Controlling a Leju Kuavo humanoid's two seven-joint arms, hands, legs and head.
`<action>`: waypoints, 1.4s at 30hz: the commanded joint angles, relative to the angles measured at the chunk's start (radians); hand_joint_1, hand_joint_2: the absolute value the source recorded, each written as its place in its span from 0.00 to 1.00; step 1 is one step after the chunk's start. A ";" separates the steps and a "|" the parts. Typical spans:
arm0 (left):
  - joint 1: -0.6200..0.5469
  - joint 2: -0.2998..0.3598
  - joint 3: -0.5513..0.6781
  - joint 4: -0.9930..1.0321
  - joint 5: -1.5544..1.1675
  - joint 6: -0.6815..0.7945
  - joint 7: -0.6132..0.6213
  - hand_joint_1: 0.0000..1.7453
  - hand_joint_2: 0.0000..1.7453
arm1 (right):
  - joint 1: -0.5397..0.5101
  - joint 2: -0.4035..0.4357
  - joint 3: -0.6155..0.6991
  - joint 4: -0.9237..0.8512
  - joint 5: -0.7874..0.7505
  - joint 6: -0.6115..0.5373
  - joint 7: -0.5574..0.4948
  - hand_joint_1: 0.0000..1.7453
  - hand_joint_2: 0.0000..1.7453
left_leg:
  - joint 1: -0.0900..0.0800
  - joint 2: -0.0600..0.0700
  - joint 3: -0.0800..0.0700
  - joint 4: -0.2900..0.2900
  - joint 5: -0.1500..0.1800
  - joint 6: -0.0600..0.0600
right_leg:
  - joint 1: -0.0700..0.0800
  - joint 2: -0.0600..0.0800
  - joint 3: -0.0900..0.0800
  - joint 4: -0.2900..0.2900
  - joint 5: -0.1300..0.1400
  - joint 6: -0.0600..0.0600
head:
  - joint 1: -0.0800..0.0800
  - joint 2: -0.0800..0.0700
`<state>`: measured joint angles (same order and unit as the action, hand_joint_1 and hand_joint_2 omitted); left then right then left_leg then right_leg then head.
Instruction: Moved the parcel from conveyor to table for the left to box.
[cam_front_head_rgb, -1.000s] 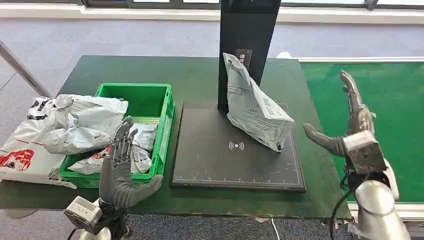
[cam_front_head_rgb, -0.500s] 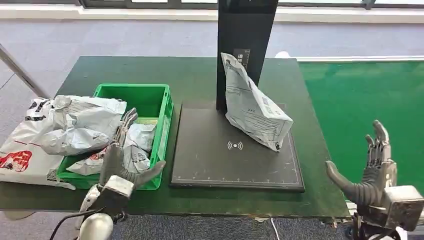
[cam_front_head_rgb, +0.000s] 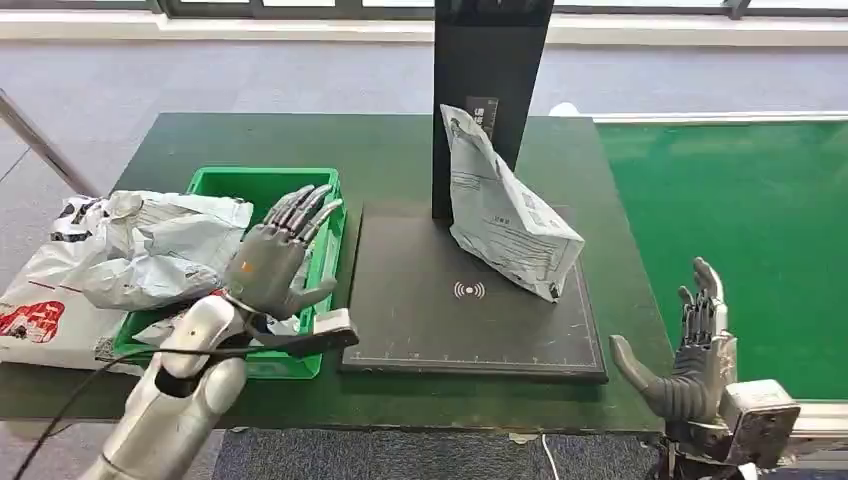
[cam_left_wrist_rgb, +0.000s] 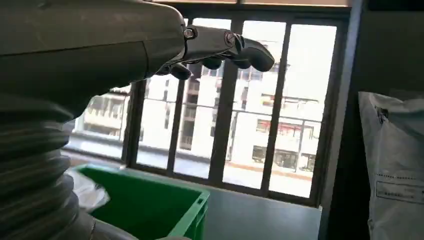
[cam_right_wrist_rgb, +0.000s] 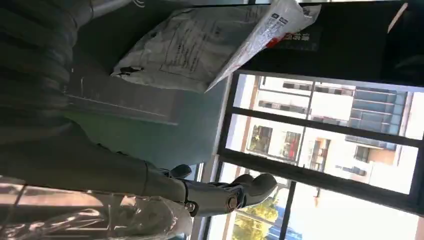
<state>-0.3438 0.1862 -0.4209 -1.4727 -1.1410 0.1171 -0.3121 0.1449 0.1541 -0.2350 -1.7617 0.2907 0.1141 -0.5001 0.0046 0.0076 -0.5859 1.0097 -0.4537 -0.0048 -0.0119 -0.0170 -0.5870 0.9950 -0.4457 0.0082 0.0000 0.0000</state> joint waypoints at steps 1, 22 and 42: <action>-0.333 0.076 -0.324 0.304 -0.022 -0.105 -0.036 0.00 1.00 | 0.006 0.065 -0.081 0.033 -0.009 0.031 0.013 0.00 1.00 | 0.001 -0.005 0.000 0.000 0.001 0.000 | 0.001 -0.004 0.001 -0.001 0.000 -0.001 | 0.000 0.000; -0.395 0.078 -0.442 0.280 0.021 -0.101 -0.032 0.00 1.00 | -0.001 0.057 -0.048 0.057 -0.010 0.048 0.024 0.00 1.00 | 0.001 0.002 0.000 0.000 0.000 0.000 | 0.001 0.003 0.000 -0.001 0.001 0.000 | 0.000 0.000; -0.549 0.116 -0.456 0.153 -0.021 -0.091 0.062 0.00 1.00 | 0.003 0.062 -0.043 0.072 -0.019 0.031 0.041 0.00 1.00 | 0.001 0.001 -0.002 0.001 0.000 0.000 | 0.001 0.002 -0.001 0.000 0.001 0.000 | 0.000 0.000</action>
<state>-0.7619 0.2704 -0.8095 -1.2901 -1.1146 0.0168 -0.2980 0.1387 0.1965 -0.2499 -1.7262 0.2773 0.1537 -0.4639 0.0047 0.0105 -0.5866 1.0098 -0.4536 -0.0048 -0.0118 -0.0145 -0.5880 0.9955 -0.4447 0.0086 0.0000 0.0000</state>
